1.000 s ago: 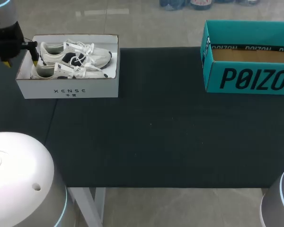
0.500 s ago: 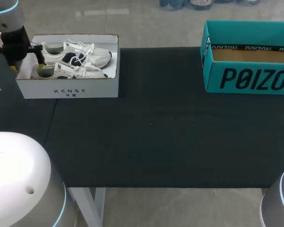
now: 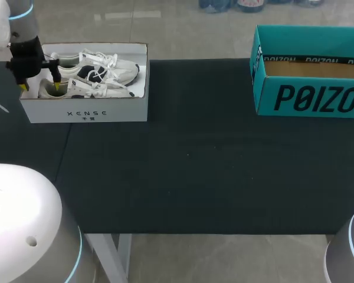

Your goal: Take the shoe out of the shoebox, open the shoe tongue, remove and reinsert the insole, then place the shoe into the shoebox

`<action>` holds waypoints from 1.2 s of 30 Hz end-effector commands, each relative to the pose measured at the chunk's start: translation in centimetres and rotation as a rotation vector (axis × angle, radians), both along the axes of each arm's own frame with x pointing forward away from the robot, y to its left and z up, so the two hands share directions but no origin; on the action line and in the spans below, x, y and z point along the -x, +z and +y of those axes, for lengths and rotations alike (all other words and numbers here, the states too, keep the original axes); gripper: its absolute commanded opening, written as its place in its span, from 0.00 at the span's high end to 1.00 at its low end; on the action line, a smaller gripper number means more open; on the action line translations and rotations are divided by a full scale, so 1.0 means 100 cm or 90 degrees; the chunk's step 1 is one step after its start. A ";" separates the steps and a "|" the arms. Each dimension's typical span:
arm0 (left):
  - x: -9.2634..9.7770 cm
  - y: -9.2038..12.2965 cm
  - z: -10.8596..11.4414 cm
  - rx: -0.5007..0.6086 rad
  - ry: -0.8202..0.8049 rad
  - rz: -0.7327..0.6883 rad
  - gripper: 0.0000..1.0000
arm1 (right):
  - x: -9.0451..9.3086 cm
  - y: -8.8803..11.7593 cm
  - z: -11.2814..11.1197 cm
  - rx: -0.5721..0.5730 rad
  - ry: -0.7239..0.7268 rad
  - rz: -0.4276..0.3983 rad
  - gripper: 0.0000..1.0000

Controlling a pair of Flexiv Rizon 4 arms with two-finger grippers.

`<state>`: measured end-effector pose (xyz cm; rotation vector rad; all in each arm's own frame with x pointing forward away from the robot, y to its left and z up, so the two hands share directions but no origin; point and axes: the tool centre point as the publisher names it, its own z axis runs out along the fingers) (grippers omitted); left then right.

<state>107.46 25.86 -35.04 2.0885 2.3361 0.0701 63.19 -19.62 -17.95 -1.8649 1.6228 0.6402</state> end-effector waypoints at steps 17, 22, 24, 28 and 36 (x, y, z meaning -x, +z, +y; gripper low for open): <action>-0.005 -0.013 0.000 -0.008 0.003 -0.013 0.52 | 0.008 0.000 0.001 -0.030 -0.159 -0.165 0.00; -0.004 -0.016 -0.002 -0.009 0.000 -0.011 0.53 | 0.008 0.000 0.001 -0.030 -0.159 -0.165 0.00; -0.004 -0.016 -0.002 -0.009 0.001 -0.010 0.55 | 0.008 0.000 0.001 -0.030 -0.159 -0.165 0.00; -0.005 -0.017 -0.001 -0.011 0.001 -0.010 0.64 | 0.008 0.000 0.001 -0.030 -0.159 -0.165 0.00; -0.008 -0.018 0.004 -0.013 0.007 -0.012 1.00 | 0.008 0.000 0.001 -0.030 -0.159 -0.165 0.00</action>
